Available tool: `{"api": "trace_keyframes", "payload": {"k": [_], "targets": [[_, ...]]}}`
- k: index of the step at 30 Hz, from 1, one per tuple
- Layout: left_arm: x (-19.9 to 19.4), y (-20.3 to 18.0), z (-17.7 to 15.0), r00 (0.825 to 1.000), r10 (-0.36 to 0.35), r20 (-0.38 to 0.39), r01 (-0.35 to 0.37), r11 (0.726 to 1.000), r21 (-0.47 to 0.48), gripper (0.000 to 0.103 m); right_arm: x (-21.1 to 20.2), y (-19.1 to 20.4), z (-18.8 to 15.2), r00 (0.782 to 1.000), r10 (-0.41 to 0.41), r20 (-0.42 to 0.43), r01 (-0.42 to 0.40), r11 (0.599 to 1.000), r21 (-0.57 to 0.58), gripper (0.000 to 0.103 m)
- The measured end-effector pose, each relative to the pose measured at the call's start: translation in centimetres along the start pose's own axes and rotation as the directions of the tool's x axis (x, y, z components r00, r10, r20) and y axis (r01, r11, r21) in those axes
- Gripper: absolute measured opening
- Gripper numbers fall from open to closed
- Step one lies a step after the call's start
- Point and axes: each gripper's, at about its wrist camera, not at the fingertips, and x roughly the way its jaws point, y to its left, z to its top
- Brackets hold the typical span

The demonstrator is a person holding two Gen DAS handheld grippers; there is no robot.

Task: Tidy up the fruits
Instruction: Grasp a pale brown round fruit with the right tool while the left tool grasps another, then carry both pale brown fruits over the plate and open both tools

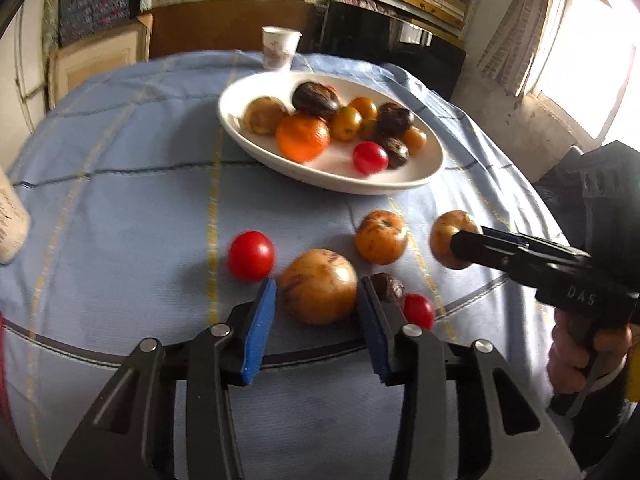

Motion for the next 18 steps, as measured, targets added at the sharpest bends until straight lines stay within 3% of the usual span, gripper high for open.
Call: {"api": "trace_keyframes", "payload": {"k": [3, 18], "targets": [[0.8, -0.8, 0.4, 0.999, 0.036, 0.0, -0.036, 0.999, 0.018, 0.041, -0.1, -0.1, -0.1, 1.0, 0.004, -0.002, -0.004, 1.0, 0.006, 0.039], [2.8, -1.9, 2.5, 0.997, 0.071, -0.029, -0.07, 0.997, 0.006, 0.044, -0.2, -0.3, -0.1, 1.0, -0.002, -0.01, 0.003, 1.0, 0.015, 0.039]]}}
